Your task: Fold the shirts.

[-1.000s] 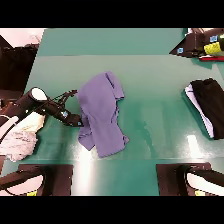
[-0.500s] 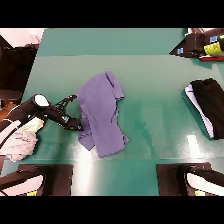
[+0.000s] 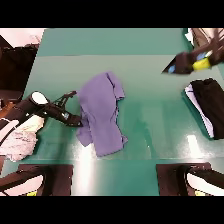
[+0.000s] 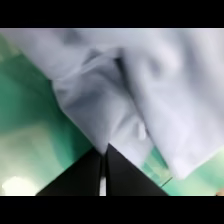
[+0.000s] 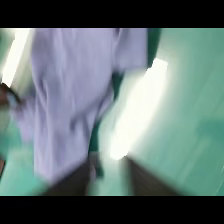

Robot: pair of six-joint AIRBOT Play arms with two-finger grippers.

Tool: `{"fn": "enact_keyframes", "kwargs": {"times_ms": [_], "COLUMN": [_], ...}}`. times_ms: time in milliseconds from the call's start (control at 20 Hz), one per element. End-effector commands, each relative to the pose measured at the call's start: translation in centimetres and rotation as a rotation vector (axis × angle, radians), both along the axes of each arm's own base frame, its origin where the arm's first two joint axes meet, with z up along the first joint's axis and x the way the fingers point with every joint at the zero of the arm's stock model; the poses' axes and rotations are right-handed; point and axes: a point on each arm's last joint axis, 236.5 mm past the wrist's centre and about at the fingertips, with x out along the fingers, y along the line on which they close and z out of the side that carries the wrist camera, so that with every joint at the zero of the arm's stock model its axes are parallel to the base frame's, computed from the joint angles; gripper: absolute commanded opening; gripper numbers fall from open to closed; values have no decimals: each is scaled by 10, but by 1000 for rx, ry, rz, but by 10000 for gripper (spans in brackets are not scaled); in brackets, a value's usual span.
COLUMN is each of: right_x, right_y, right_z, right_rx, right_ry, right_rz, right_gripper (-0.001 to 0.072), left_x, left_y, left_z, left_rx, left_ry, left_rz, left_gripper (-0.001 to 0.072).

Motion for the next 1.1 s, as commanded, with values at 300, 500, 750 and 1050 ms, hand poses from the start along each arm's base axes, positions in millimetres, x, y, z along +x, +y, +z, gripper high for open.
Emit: {"fn": "enact_keyframes", "kwargs": {"times_ms": [300,500,750,1050], "right_x": [-132,-151,-135,-95], "right_y": [131,186,226,136], "right_z": [-222,-247,-242,-212], "right_rx": [32,79,95,-165], "right_ry": [329,339,267,147], "right_rz": [148,206,245,249], "right_gripper": [513,513,248,12], "left_x": [26,26,24,28], "left_y": [2,2,2,59], "left_z": [54,54,54,70], "left_rx": [11,11,11,284], "left_ry": [-131,-119,-112,-128], "left_rz": [-30,-14,-18,-109], "left_gripper": [20,21,21,20]}}
